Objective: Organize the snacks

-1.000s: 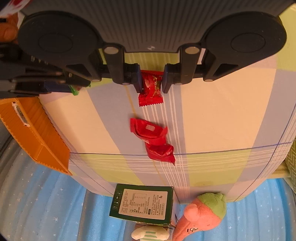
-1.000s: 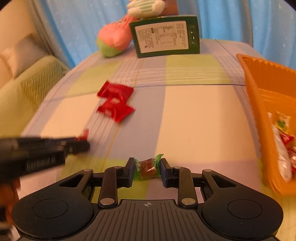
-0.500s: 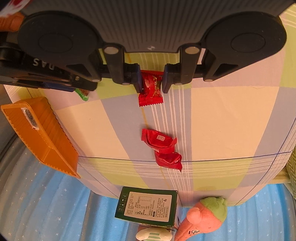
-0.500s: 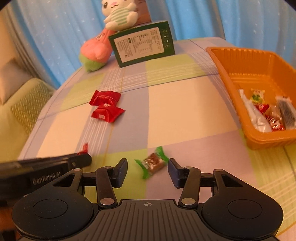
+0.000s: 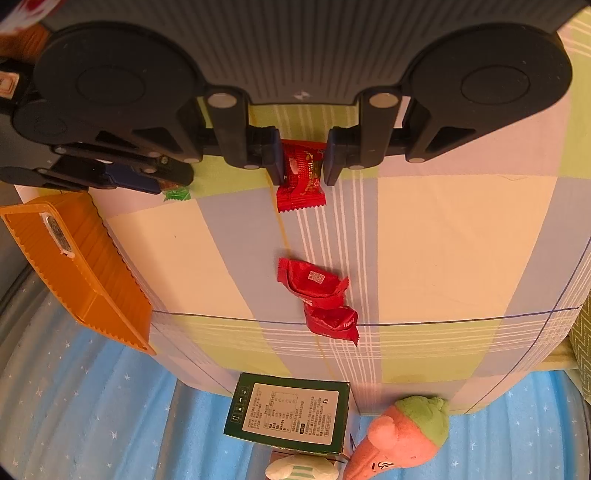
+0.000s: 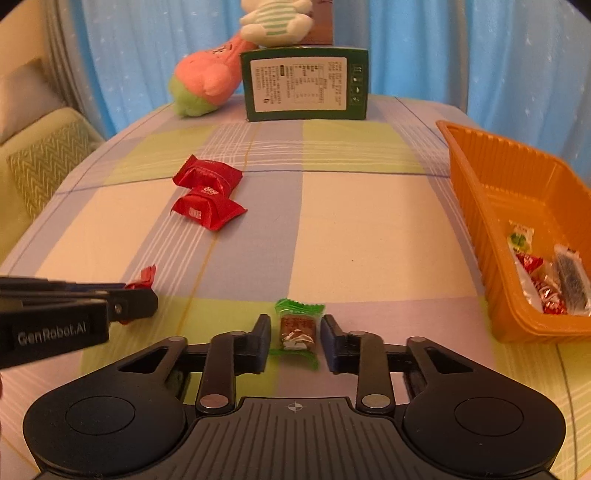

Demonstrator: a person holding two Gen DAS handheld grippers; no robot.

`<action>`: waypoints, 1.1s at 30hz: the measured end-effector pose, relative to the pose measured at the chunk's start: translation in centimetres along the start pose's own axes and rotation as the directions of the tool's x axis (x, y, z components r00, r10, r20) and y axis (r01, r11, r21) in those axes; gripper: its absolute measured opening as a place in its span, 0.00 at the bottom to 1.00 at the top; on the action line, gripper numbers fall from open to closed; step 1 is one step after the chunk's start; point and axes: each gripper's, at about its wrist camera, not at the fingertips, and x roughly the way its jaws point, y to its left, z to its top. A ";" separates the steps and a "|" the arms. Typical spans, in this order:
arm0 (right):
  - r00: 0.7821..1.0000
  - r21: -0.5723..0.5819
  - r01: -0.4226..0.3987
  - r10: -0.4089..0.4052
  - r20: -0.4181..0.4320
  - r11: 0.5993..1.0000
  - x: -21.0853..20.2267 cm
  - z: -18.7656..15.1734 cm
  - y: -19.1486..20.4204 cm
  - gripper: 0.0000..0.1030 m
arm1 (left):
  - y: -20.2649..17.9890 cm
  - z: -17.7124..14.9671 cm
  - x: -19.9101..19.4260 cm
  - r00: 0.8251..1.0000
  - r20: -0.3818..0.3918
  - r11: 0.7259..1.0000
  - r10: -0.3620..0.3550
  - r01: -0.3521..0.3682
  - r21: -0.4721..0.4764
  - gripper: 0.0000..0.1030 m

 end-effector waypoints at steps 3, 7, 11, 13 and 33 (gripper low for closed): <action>1.000 0.003 -0.025 0.025 0.000 1.000 -0.3 -0.1 -0.4 0.20 | -0.4 -0.2 -0.2 1.000 -0.001 1.000 0.001 -0.001 0.008 0.19; 0.999 0.013 -0.034 0.034 0.014 0.999 -1.4 0.2 -0.6 0.20 | -0.9 -0.2 -0.9 1.000 0.005 1.000 0.013 -0.013 0.011 0.19; 0.999 0.035 -0.040 0.039 0.026 0.999 -2.9 0.3 -0.8 0.20 | -1.5 -0.4 -2.1 1.000 0.013 1.000 0.026 -0.026 0.010 0.19; 0.999 0.042 -0.043 0.042 0.033 0.998 -3.8 0.5 -0.9 0.20 | -1.8 -0.5 -2.8 0.999 0.016 1.000 0.030 -0.030 0.005 0.19; 0.993 0.049 -0.032 0.027 0.112 0.998 -14.0 1.0 -2.3 0.20 | -6.2 -0.6 -11.0 0.998 0.058 0.999 0.003 -0.001 -0.040 0.19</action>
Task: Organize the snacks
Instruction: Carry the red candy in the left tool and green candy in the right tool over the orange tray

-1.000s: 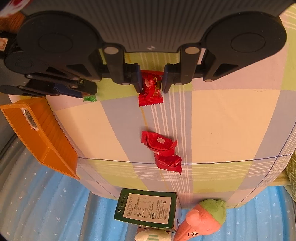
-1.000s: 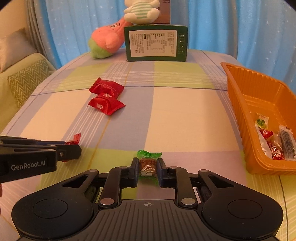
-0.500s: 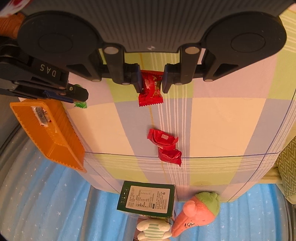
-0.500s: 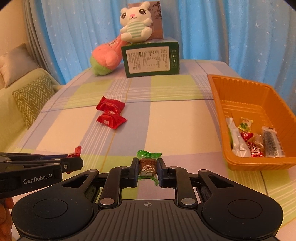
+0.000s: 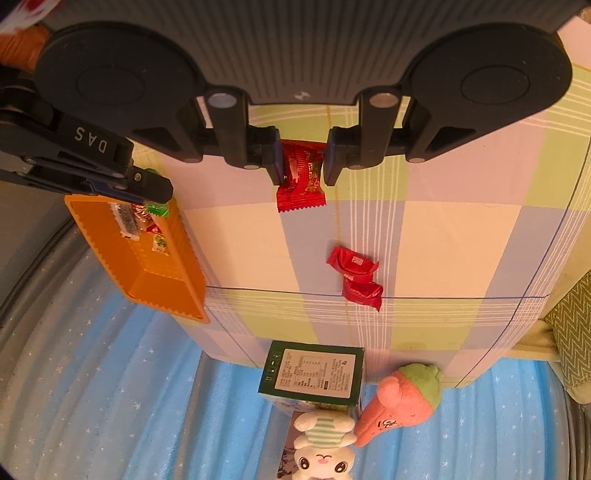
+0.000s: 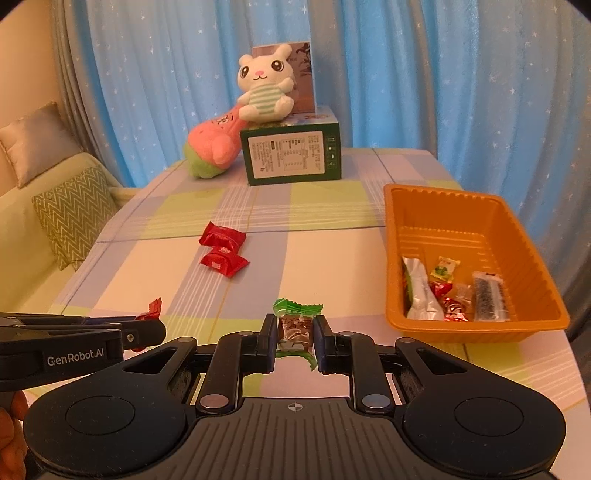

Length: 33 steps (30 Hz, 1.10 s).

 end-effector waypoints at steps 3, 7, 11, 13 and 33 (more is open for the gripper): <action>1.000 0.002 0.008 -0.008 0.008 1.000 -1.1 0.0 -0.3 0.20 | -0.8 0.0 -0.8 1.000 0.008 1.000 -0.009 0.009 0.009 0.19; 1.000 0.002 0.020 -0.020 0.021 1.000 -2.4 0.3 -0.9 0.20 | -1.8 0.0 -1.8 1.000 0.017 1.000 -0.022 0.021 0.022 0.19; 0.999 0.003 0.035 -0.035 0.032 0.999 -3.5 0.5 -1.5 0.20 | -3.0 0.2 -2.2 0.999 0.023 0.999 -0.037 0.036 0.035 0.19; 0.998 0.008 0.045 -0.045 0.036 0.999 -4.0 0.6 -2.0 0.20 | -3.7 0.3 -2.3 0.999 0.024 0.998 -0.045 0.044 0.044 0.19; 0.989 0.094 0.133 -0.139 0.058 0.987 -6.6 1.0 -8.6 0.20 | -10.4 1.9 -0.7 0.991 0.008 0.984 -0.134 0.132 0.123 0.19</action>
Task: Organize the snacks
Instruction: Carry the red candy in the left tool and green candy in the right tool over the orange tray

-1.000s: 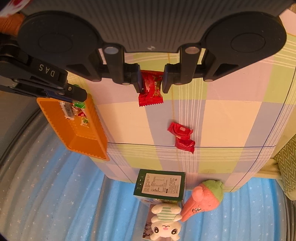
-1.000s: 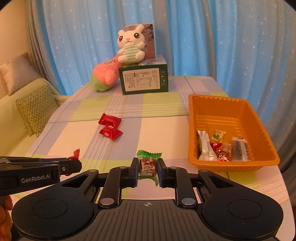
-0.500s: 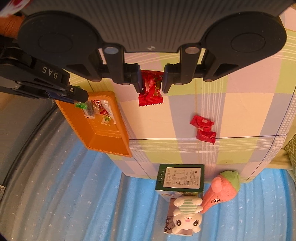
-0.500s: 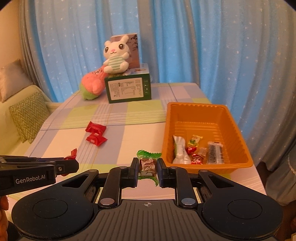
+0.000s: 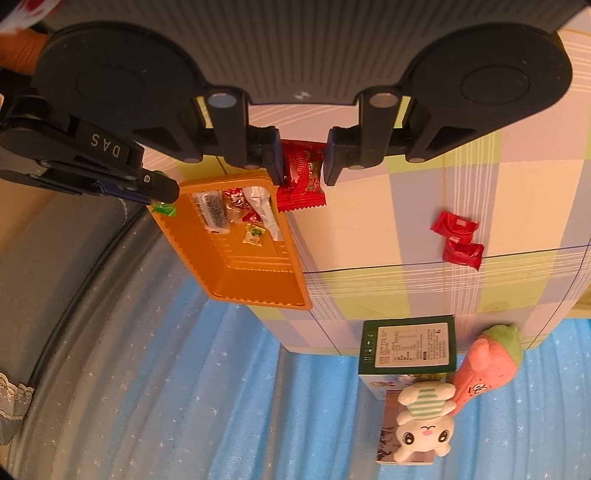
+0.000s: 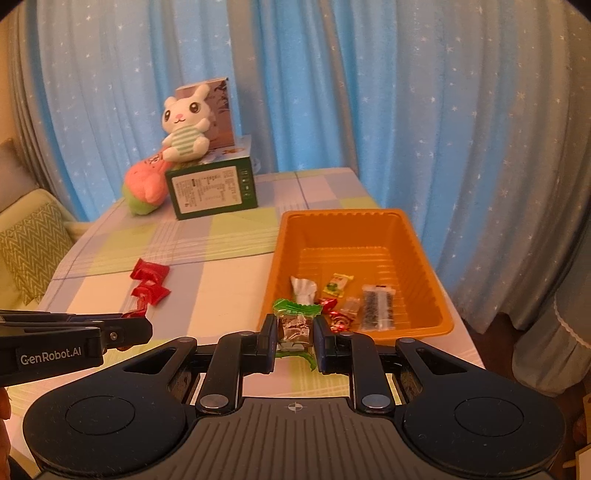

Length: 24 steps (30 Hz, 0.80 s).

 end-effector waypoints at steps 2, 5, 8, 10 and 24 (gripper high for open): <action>1.000 0.009 0.008 -0.008 0.000 1.000 0.1 0.1 -0.7 0.20 | -0.5 0.3 0.4 1.000 -0.003 1.000 -0.008 0.008 0.006 0.19; 1.000 0.019 0.018 -0.018 0.000 1.000 0.2 0.3 -1.7 0.20 | -1.1 0.6 1.1 1.000 -0.007 1.000 -0.018 0.018 0.015 0.19; 1.000 0.028 0.028 -0.028 -0.001 0.999 0.4 0.5 -2.6 0.20 | -1.8 0.9 1.8 1.000 -0.012 0.999 -0.029 0.029 0.025 0.19; 0.999 0.036 0.034 -0.034 -0.002 0.999 0.6 0.6 -3.3 0.20 | -2.3 1.1 2.3 0.999 -0.015 0.999 -0.035 0.035 0.030 0.19; 0.997 0.054 0.075 -0.074 -0.019 0.996 2.7 1.5 -6.8 0.20 | -5.0 3.0 6.4 0.996 -0.034 0.995 -0.082 0.084 0.061 0.19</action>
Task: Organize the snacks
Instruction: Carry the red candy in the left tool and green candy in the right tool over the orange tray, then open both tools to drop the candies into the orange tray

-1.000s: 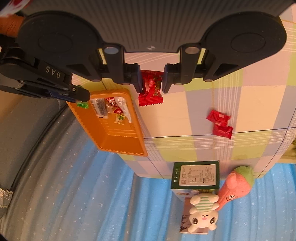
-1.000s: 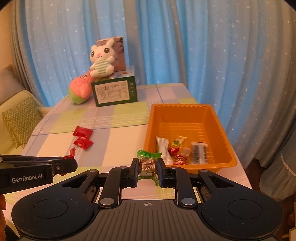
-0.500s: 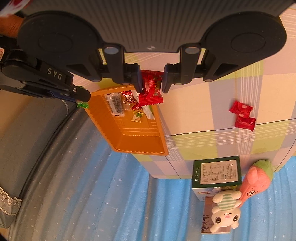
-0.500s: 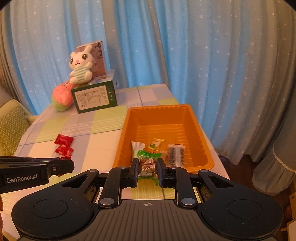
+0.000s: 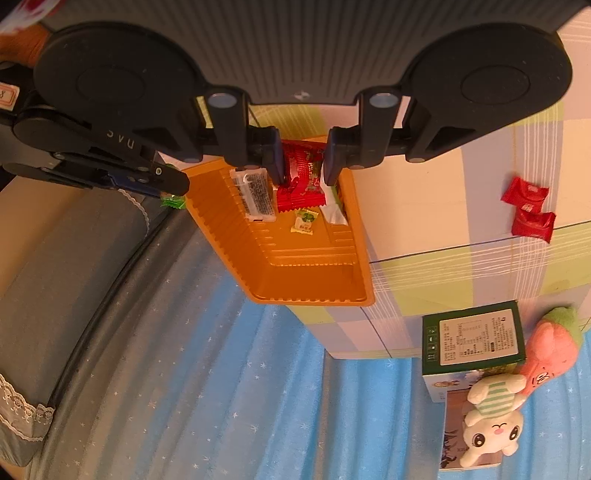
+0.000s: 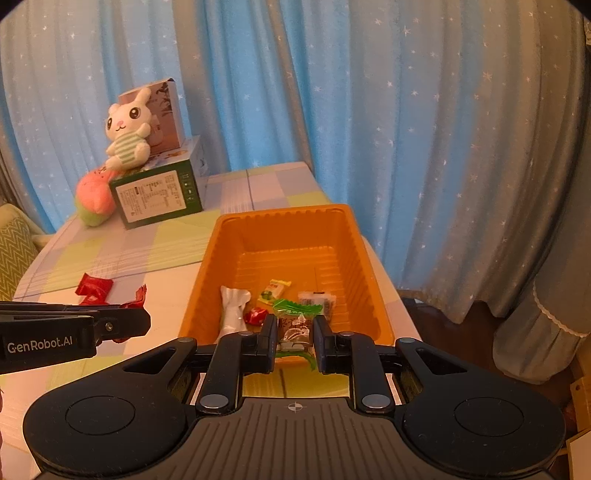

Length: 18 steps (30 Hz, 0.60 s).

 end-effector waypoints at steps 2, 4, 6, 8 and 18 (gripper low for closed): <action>1.000 0.001 0.006 -0.006 0.000 1.000 0.3 0.3 -0.4 0.20 | -0.2 0.3 0.6 1.000 -0.002 1.000 -0.007 0.007 0.002 0.19; 1.000 0.002 0.010 -0.010 0.001 1.000 0.7 0.5 -0.8 0.20 | -0.3 0.5 1.1 1.000 -0.005 1.000 -0.012 0.012 0.004 0.19; 1.000 0.005 0.013 -0.013 0.001 1.000 1.1 0.8 -1.1 0.20 | -0.5 0.7 1.7 1.000 -0.009 1.000 -0.016 0.016 0.007 0.19; 1.000 0.008 0.012 -0.012 0.001 1.000 1.5 1.1 -1.5 0.20 | -0.6 1.0 2.4 1.000 -0.014 1.000 -0.019 0.019 0.010 0.19; 1.000 0.048 0.002 -0.001 -0.021 0.999 4.5 2.4 -3.4 0.20 | -1.2 2.1 6.4 0.999 -0.039 0.999 -0.034 0.035 0.028 0.19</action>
